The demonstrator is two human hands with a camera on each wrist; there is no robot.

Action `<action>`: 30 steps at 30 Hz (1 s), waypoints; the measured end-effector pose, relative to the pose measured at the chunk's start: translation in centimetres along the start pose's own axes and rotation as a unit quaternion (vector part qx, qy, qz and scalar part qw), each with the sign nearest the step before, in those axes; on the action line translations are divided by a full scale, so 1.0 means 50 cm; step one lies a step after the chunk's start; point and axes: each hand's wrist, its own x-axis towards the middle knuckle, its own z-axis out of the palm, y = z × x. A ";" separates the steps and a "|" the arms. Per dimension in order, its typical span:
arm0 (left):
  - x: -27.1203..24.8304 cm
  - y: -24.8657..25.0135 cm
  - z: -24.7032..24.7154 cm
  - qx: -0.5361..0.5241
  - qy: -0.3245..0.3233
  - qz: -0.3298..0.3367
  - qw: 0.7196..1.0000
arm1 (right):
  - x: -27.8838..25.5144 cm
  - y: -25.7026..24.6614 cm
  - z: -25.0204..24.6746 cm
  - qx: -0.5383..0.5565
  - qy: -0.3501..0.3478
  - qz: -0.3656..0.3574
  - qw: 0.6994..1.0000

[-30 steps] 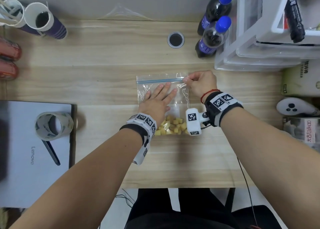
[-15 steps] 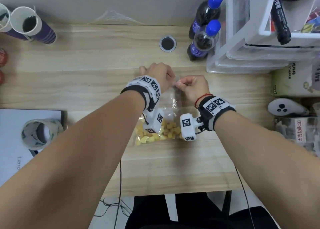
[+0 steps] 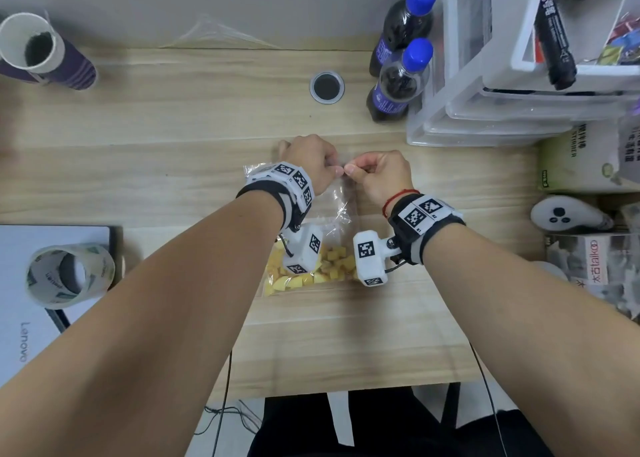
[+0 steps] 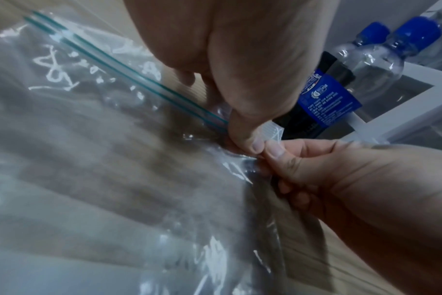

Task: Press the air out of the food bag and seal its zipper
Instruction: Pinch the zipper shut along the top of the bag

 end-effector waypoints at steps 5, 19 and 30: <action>0.002 -0.012 -0.008 -0.017 -0.009 0.001 1.000 | 0.001 0.000 0.000 -0.003 0.007 0.000 1.000; -0.014 -0.027 -0.014 -0.037 0.015 -0.021 0.999 | -0.003 -0.002 0.007 -0.003 0.019 -0.003 1.000; -0.018 -0.041 -0.015 -0.050 0.011 -0.032 0.998 | -0.004 -0.003 0.006 -0.003 0.024 0.008 1.000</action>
